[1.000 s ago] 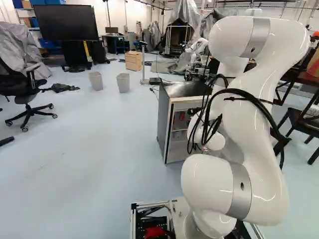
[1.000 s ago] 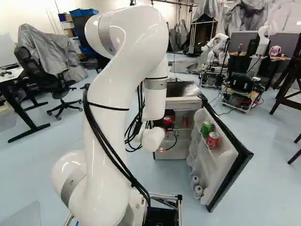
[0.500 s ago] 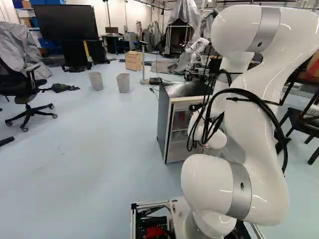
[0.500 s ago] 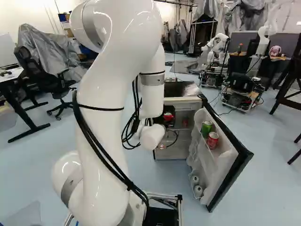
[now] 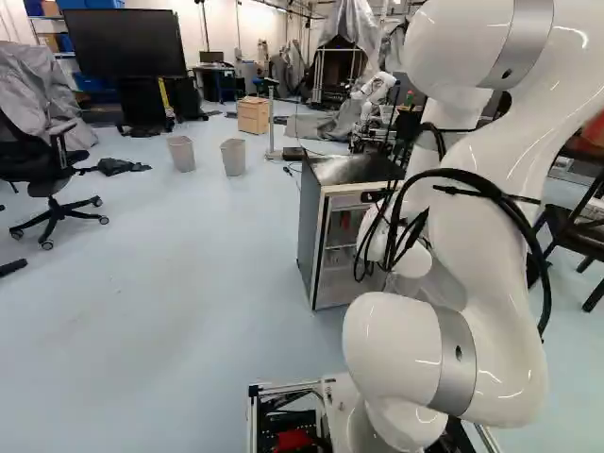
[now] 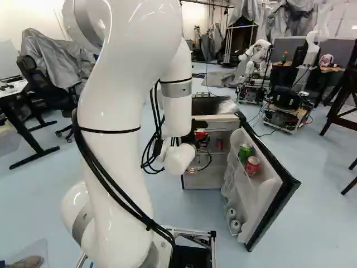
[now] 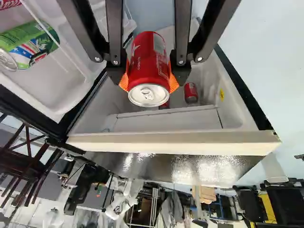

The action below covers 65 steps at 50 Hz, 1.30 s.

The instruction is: Grab a drink from the fridge

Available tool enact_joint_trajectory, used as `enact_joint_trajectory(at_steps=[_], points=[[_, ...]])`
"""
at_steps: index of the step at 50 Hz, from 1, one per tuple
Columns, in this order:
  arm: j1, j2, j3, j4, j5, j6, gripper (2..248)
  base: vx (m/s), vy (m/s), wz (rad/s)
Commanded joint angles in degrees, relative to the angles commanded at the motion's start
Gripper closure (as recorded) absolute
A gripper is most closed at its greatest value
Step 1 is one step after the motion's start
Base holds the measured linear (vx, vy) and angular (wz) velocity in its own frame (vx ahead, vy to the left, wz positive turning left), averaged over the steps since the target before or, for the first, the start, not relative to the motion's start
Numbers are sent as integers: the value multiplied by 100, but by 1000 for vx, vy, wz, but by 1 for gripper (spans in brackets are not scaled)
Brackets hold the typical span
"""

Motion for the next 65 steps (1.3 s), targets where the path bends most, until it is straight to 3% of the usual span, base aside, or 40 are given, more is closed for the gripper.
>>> enact_joint_trajectory(at_steps=[42,65], points=[[2,775,193,0,0,0,152,0,0,0],[2,850,208,76,-261,0,152,0,0,0]])
